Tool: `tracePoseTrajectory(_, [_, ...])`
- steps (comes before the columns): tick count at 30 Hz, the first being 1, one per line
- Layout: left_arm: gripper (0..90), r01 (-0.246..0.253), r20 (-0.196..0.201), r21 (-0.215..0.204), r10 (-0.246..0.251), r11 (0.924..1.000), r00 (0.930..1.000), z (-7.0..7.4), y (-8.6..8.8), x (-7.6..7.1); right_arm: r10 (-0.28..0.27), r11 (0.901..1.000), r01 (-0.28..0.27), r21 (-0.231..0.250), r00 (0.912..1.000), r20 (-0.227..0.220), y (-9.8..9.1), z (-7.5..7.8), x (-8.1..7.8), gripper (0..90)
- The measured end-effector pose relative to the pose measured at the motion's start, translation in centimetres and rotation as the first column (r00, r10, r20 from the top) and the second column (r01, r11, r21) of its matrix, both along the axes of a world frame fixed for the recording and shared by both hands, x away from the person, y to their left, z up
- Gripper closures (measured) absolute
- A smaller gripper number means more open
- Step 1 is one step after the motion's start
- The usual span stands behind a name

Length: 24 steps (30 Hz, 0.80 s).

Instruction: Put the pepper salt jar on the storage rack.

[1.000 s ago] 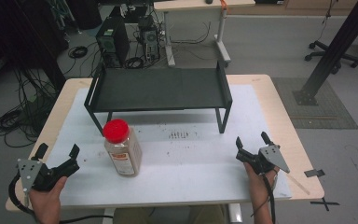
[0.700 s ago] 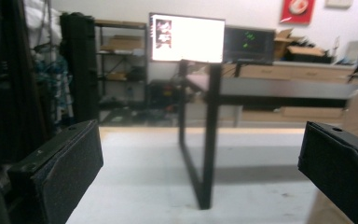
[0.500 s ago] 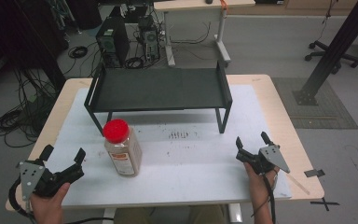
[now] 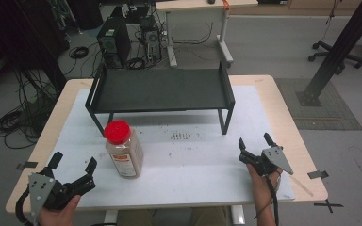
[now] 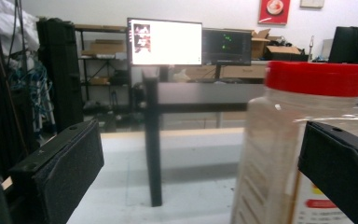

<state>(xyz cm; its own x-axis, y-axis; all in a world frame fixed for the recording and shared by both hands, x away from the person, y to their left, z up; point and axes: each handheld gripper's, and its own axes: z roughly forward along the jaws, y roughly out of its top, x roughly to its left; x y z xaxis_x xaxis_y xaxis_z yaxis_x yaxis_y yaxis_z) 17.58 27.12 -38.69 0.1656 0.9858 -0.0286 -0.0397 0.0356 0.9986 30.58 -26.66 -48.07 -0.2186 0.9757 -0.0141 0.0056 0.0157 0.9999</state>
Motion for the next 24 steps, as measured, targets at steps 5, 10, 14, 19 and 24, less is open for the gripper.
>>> tracePoseTrajectory(5, [0.2,0.024,-0.018,-0.034,-0.025,0.9991,0.9995,0.2,-1.0,-0.3,0.003,1.0,-0.003,0.001,1.0,0.0,0.0,0.0,0.0,5.9])
tracePoseTrajectory(10, [0.2,0.018,-0.018,-0.02,-0.018,0.9996,0.9997,0.4,-2.5,-1.0,0.005,1.0,-0.005,0.002,1.0,0.0,0.0,0.0,0.0,5.9])
tracePoseTrajectory(14, [0.2,0.011,-0.025,-0.006,-0.011,0.9999,0.9996,0.2,-3.8,-1.0,0.005,1.0,-0.005,0.002,1.0,0.0,0.0,0.0,0.0,5.9])
tracePoseTrajectory(19, [0.2,0.011,-0.034,-0.003,-0.011,0.9999,0.9994,-0.5,-5.0,-0.8,0.006,1.0,-0.006,0.002,1.0,0.001,0.0,0.0,0.0,5.9])
tracePoseTrajectory(24, [0.2,0.007,-0.059,-0.008,-0.007,0.9999,0.9982,-1.1,-6.3,-0.6,0.007,1.0,-0.007,0.003,1.0,0.002,0.0,0.0,0.0,5.9])
